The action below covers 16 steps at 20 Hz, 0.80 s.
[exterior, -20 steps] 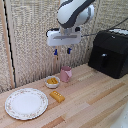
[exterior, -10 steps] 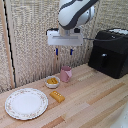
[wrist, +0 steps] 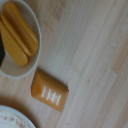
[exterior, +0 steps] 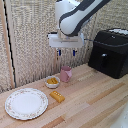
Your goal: Extend the gripper towards the air fryer handle. Grasp the air fryer handle and pull it to open the air fryer. Release the air fryer handle and move the gripper to the bread. Grasp the bread with the gripper and move it to the air fryer basket. Release the bread inside the air fryer and retract the gripper.
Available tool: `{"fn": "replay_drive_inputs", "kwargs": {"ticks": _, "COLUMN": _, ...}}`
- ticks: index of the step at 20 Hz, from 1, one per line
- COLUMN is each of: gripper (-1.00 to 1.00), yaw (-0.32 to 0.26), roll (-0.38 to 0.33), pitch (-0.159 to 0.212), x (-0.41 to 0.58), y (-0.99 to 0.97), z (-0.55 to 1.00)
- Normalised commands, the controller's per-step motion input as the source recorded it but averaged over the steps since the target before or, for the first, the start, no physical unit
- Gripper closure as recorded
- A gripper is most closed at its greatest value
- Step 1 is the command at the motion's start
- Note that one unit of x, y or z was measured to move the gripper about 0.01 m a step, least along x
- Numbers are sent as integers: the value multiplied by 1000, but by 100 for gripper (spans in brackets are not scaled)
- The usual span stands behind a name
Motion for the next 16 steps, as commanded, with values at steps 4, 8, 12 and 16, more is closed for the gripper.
{"fn": "replay_drive_inputs", "kwargs": {"ticks": 4, "gripper": -100, "yaw": -103, "roll": -375, "pitch": -155, "x": 64, "y": 0, "z": 0}}
{"fn": "replay_drive_inputs", "kwargs": {"ticks": 8, "gripper": -100, "yaw": -79, "roll": -375, "pitch": -148, "x": 7, "y": 0, "z": 0}}
{"fn": "replay_drive_inputs", "kwargs": {"ticks": 12, "gripper": -100, "yaw": -64, "roll": -375, "pitch": -134, "x": 0, "y": -81, "z": -39}}
{"fn": "replay_drive_inputs", "kwargs": {"ticks": 16, "gripper": -100, "yaw": -96, "roll": -339, "pitch": -122, "x": 0, "y": -290, "z": -176}}
